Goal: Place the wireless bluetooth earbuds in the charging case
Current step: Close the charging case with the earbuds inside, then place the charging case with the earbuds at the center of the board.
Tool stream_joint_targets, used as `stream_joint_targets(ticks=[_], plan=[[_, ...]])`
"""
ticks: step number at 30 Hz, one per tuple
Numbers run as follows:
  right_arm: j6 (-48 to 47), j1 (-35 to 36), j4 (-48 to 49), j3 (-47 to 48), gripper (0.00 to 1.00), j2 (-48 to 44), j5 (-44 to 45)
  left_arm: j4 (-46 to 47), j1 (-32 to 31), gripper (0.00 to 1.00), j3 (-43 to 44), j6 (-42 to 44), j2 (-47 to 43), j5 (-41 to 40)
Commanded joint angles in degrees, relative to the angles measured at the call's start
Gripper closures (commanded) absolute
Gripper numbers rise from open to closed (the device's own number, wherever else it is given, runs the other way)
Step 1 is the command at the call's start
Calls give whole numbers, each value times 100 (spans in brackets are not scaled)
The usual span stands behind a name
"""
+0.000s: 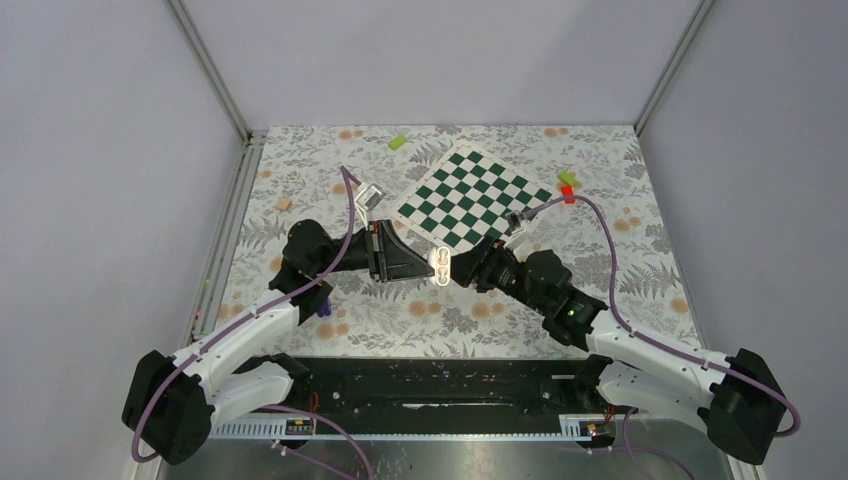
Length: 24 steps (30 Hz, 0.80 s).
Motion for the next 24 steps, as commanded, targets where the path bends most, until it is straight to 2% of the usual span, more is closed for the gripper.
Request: stream_joint_targets(ticks=[1,6,11,17,20,24], plan=[[128,-35,1250,-135,40,-338,-484,-253,-23,100,67,470,-105,1],[191,-35,1446,-246,40,-846,-740,-962,-27,100,228,945,-66,-139],[122,-35,1406,-271,39,-1241,-962,-1124,-22,100,263,1053,-57,-188],[-162,-36,856,-259,24,-1423,-596,-1201,-15,100,261,1144,-28,-225],[-496,-35,-445,-79,18,-1737,179,-1497,-11,100,257,1386,41,-268],[-813,-33,-3384,450,12,-2282,1960,-1502,-12,100,80,1536,166,-350]])
